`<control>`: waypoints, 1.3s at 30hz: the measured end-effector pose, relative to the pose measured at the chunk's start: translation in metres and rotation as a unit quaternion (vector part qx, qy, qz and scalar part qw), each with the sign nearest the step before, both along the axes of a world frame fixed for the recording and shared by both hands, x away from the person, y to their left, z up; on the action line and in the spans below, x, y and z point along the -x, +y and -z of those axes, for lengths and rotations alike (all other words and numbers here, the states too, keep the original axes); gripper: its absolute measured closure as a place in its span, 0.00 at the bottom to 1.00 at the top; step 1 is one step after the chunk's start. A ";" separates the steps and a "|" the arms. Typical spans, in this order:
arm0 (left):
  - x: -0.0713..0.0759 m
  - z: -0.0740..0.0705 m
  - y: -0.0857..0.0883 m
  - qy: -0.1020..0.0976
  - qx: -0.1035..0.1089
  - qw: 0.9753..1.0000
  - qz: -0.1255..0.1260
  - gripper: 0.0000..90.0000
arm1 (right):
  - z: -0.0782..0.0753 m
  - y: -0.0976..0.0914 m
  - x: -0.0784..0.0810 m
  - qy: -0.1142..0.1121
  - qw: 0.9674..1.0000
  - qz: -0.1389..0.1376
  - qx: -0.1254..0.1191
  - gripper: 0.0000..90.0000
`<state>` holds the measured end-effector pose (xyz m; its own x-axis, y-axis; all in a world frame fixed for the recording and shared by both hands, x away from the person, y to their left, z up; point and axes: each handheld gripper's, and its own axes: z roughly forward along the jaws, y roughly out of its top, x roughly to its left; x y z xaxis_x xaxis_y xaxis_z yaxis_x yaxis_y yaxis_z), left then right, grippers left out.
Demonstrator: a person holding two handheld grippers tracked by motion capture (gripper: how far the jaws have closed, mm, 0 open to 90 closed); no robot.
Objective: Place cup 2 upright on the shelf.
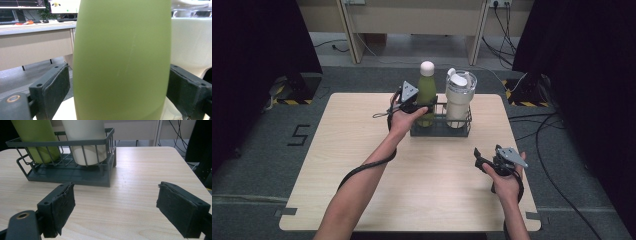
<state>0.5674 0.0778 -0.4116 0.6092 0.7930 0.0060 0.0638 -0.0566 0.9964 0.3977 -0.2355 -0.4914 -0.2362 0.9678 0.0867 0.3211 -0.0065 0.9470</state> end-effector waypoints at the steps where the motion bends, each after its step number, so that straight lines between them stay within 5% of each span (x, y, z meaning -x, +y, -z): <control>1: 0.001 -0.001 0.000 -0.001 -0.001 1.000 0.001 0.10 | 0.000 0.000 0.000 0.000 1.000 0.000 0.000 0.16; 39: 0.032 -0.005 0.025 -0.009 -0.002 1.000 0.007 0.06 | 0.000 0.002 0.001 -0.001 1.000 -0.001 0.007 0.16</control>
<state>0.5356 0.1031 -0.4064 0.6195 0.7847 0.0206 0.0443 -0.0611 0.9971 0.3968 -0.2332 -0.4915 -0.2378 0.9686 0.0723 0.3199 0.0079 0.9474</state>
